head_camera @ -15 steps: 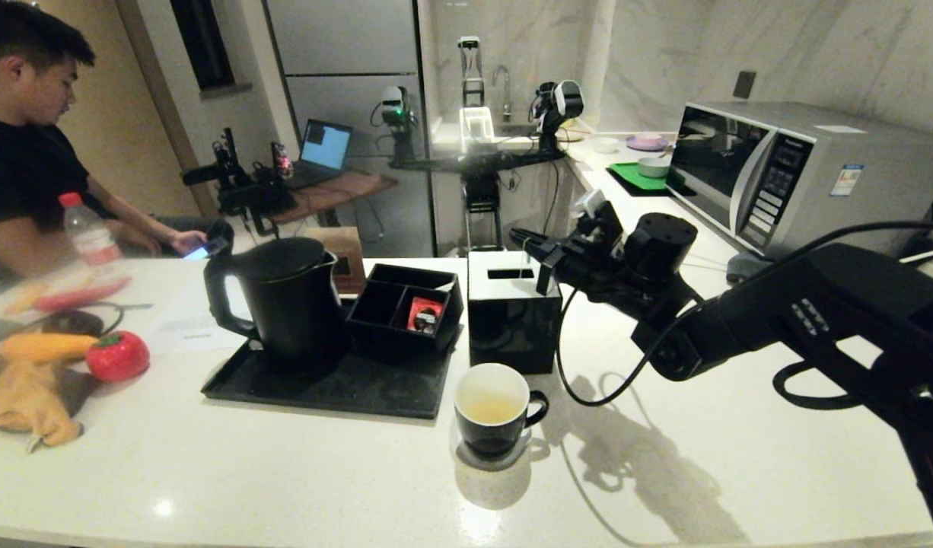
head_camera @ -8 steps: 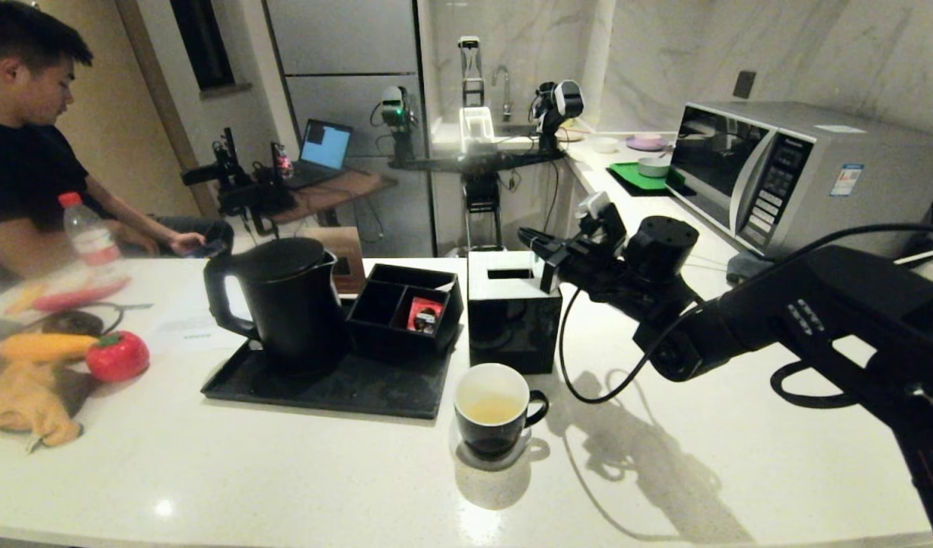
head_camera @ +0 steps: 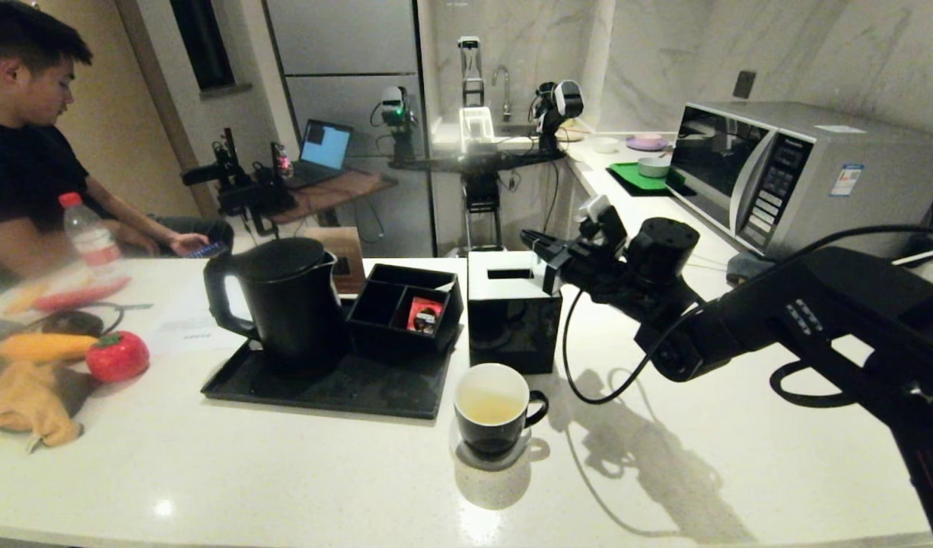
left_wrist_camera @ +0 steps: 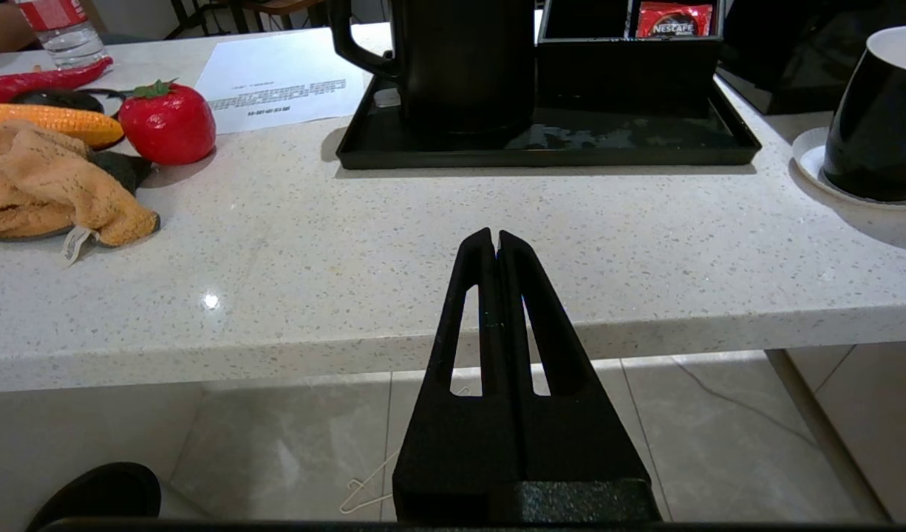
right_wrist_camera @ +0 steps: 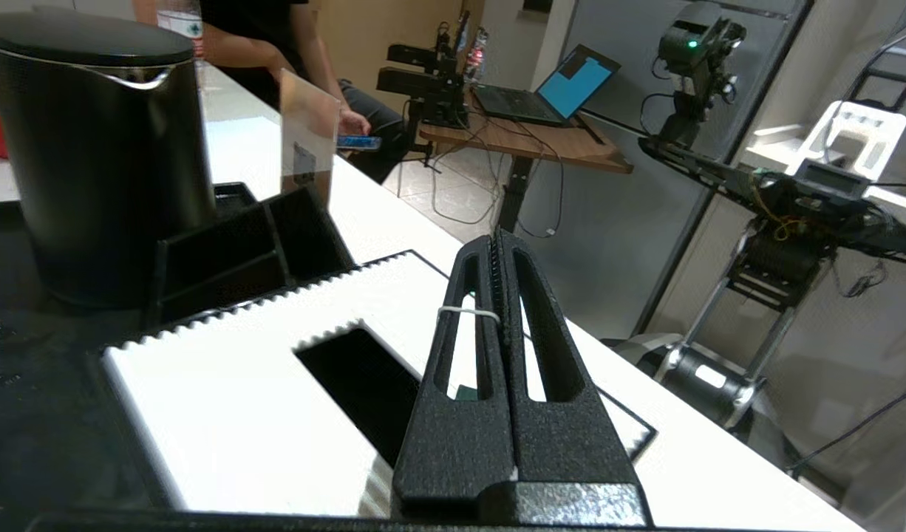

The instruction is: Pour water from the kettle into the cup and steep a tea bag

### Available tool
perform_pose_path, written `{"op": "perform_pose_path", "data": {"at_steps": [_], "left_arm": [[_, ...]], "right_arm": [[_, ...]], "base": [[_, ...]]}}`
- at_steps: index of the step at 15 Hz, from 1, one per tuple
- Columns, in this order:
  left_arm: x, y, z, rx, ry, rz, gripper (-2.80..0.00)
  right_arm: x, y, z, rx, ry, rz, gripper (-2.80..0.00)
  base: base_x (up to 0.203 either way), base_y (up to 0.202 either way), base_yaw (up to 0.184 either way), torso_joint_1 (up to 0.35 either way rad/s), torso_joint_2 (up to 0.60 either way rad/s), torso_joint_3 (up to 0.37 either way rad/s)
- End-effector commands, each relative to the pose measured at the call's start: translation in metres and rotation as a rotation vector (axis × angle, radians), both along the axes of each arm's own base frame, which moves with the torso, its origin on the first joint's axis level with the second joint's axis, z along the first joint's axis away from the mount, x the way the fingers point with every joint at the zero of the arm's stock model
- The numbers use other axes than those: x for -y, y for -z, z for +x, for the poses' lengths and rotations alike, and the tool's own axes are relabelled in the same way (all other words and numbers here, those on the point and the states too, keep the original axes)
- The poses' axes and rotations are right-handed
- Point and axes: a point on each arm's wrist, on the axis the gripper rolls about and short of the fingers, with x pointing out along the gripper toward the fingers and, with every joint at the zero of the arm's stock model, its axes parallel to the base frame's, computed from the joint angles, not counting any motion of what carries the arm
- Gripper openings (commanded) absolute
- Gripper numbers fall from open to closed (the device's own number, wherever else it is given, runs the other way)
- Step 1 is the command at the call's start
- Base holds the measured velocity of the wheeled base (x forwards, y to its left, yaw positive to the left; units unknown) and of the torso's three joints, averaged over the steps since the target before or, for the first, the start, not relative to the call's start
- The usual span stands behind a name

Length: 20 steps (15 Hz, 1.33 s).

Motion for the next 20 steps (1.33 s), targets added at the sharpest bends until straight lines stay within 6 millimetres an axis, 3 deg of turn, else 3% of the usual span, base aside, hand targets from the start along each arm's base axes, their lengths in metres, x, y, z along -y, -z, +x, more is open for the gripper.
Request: {"op": "perform_pose_path", "data": {"at_steps": [1,10,18,19,20], "left_arm": [[0.0,0.0,0.0,0.0,-0.001,0.001,-2.8],[0.0,0.0,0.0,0.0,0.001,0.001,-2.8],[0.0,0.0,0.0,0.0,-0.001,0.001,-2.8],[0.0,0.0,0.0,0.0,-0.001,0.001,-2.8],[0.0,0.0,0.0,0.0,0.001,0.001,-2.8]], "right_arm": [[0.002,-0.002,0.0,0.013,0.004,0.002,-2.8],[0.025,-0.005,0.007,0.035,0.057,-0.006,-2.8],[0.027,-0.001,0.007,0.037,0.063,-0.027,-2.8],[0.026,0.0,0.007,0.036,0.062,-0.027,0.0],[0.026,0.0,0.007,0.036,0.061,-0.028,0.0]], "base": [[0.0,0.0,0.0,0.0,0.0,0.0],[0.0,0.0,0.0,0.0,0.0,0.0],[0.0,0.0,0.0,0.0,0.0,0.0],[0.0,0.0,0.0,0.0,0.0,0.0],[0.0,0.0,0.0,0.0,0.0,0.0]]}}
